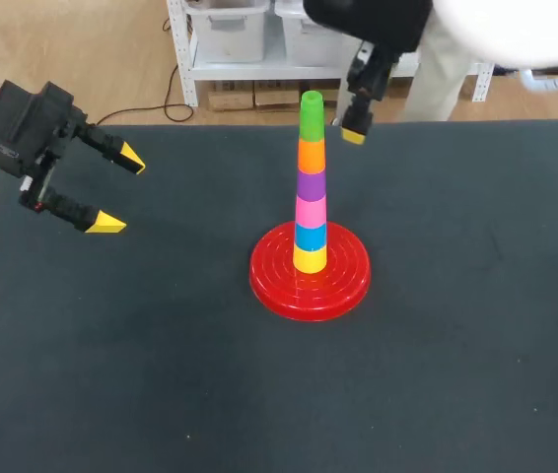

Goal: Pick up and stack the cylinders on the red base in this order: pink,purple,orange,green

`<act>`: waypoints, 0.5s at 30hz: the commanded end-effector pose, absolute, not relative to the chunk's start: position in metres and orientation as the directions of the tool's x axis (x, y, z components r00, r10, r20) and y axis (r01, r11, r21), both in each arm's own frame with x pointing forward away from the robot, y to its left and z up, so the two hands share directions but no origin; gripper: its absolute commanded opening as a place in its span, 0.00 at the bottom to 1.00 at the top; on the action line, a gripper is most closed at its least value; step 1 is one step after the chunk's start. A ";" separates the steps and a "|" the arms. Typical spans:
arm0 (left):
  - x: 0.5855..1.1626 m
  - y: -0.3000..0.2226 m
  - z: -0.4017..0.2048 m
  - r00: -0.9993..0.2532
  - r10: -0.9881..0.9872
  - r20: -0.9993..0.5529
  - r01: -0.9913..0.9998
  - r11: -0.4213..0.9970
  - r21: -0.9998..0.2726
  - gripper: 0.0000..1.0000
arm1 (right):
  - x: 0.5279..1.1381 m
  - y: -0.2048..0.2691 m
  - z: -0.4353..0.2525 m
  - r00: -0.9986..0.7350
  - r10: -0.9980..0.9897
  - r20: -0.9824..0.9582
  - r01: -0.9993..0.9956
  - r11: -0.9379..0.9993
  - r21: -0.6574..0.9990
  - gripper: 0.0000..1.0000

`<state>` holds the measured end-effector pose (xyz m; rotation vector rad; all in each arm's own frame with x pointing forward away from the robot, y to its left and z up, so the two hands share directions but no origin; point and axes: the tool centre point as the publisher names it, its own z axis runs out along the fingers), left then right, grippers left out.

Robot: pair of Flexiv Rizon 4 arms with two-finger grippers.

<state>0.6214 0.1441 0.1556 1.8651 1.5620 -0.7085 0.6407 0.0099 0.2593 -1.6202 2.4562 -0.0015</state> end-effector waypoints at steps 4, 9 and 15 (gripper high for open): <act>0.622 0.145 0.155 0.167 0.665 -0.728 0.986 -0.131 0.107 1.00 | 0.646 0.000 0.246 -0.422 -0.895 -0.146 -0.894 0.437 -0.097 1.00; 0.622 0.145 0.155 0.167 0.665 -0.728 0.986 -0.131 0.107 1.00 | 0.646 0.000 0.246 -0.422 -0.895 -0.146 -0.894 0.437 -0.097 1.00; 0.622 0.145 0.155 0.167 0.665 -0.728 0.986 -0.131 0.107 1.00 | 0.646 0.000 0.246 -0.422 -0.895 -0.146 -0.894 0.437 -0.097 1.00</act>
